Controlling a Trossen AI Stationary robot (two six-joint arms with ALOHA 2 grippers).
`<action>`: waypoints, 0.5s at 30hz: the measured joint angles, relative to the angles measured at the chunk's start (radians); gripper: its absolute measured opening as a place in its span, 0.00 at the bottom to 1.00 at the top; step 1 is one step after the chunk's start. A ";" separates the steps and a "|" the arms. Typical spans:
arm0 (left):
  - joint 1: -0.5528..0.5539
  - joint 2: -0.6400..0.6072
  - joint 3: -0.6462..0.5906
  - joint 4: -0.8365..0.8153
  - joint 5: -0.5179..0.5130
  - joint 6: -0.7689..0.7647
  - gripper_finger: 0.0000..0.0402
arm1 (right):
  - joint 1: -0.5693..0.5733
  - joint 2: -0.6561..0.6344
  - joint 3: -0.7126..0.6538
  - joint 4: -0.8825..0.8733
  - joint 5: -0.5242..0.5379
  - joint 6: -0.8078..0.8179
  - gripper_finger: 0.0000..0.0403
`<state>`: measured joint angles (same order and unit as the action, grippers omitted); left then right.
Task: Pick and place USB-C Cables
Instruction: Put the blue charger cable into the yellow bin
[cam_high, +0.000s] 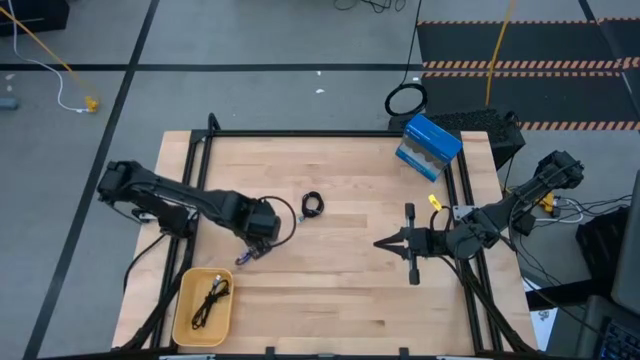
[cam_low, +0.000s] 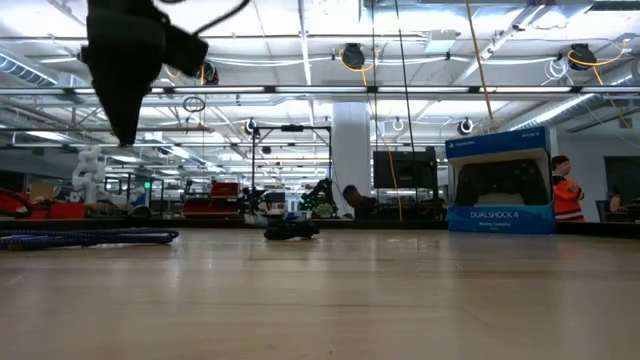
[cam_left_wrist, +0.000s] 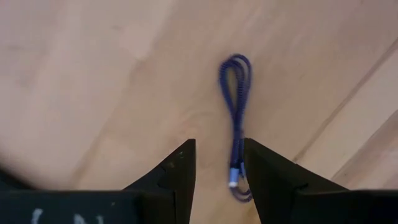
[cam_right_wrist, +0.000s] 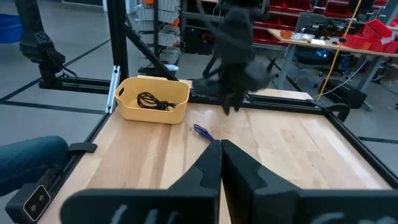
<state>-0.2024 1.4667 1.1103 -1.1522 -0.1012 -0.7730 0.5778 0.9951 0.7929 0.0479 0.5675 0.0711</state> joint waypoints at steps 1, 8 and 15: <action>0.000 0.000 -0.027 0.036 0.011 -0.002 0.34 | 0.000 0.000 0.000 0.000 0.001 0.000 0.00; -0.010 0.000 -0.161 0.200 0.030 -0.065 0.34 | 0.000 0.000 0.000 0.000 0.003 -0.004 0.00; -0.016 -0.001 -0.230 0.318 0.032 -0.107 0.34 | 0.000 0.000 0.000 0.000 0.003 -0.004 0.00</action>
<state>-0.2184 1.4662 0.8805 -0.8341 -0.0694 -0.8800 0.5781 0.9951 0.7929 0.0479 0.5705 0.0669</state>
